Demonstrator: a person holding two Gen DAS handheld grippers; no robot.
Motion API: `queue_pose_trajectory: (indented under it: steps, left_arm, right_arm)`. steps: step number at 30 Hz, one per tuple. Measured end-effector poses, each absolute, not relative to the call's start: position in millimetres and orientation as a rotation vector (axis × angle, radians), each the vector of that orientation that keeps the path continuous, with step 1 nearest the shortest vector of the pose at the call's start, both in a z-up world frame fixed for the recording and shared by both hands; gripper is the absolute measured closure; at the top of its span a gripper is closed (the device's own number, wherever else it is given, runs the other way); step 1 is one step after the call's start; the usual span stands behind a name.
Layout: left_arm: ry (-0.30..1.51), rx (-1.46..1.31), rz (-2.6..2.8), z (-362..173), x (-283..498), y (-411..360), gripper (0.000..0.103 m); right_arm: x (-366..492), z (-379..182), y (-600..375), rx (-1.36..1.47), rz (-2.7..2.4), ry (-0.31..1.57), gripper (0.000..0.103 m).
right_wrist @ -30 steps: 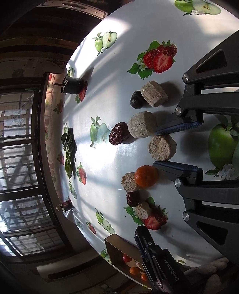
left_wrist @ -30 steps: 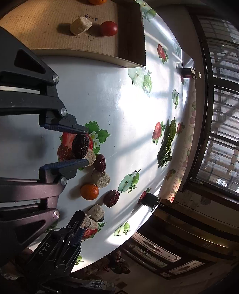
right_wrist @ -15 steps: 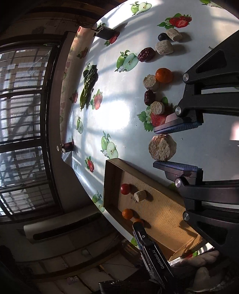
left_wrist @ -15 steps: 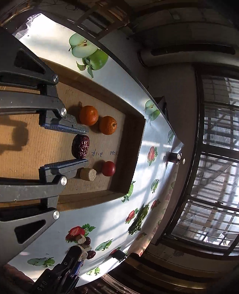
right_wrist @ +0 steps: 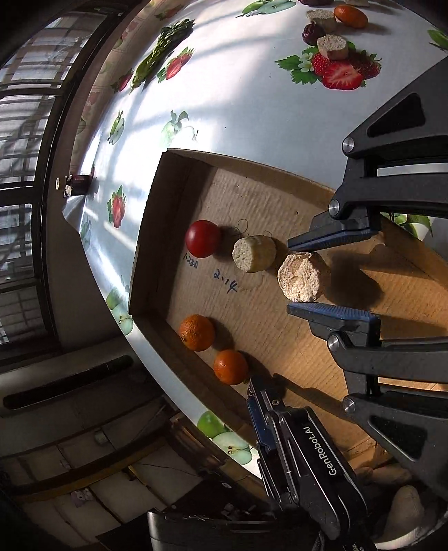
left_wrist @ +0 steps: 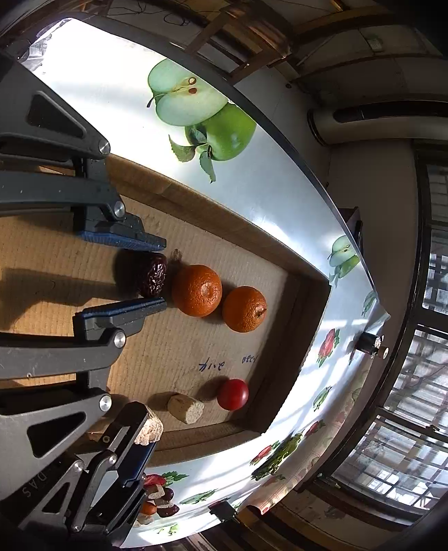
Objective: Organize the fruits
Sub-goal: 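Carry the date and bread piece into the box and open both grippers, then grasp a round bread piece with the left gripper while the right gripper grasps a bread block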
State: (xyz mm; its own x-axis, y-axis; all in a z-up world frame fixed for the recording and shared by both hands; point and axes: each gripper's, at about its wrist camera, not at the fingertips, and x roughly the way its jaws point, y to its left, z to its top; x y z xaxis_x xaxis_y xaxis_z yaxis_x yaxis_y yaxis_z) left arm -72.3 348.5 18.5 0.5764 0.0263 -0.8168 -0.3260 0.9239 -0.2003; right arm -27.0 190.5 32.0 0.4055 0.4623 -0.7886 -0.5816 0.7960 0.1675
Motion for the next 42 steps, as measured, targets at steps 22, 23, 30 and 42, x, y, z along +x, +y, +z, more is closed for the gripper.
queue_pose_trajectory:
  steps: [22, 23, 30, 42]
  left_arm:
    - [0.755, -0.238, 0.188, 89.2, -110.7, 291.5, 0.028]
    - [0.751, -0.218, 0.181, 91.1, -111.6, 284.1, 0.028]
    - [0.719, -0.122, 0.147, 106.0, -124.7, 245.2, 0.028]
    - [0.628, -0.031, 0.119, 138.1, -164.2, 201.4, 0.028]
  right_arm:
    - [-67.9, 86.1, 101.0, 0.104, 0.577, 0.803, 0.047]
    - [-71.0, 87.9, 93.0, 0.128, 0.575, 0.802, 0.047]
    - [-97.2, 97.0, 42.9, 0.300, 0.585, 0.795, 0.040]
    - [-139.3, 118.3, -29.9, 0.422, 0.540, 0.721, 0.040]
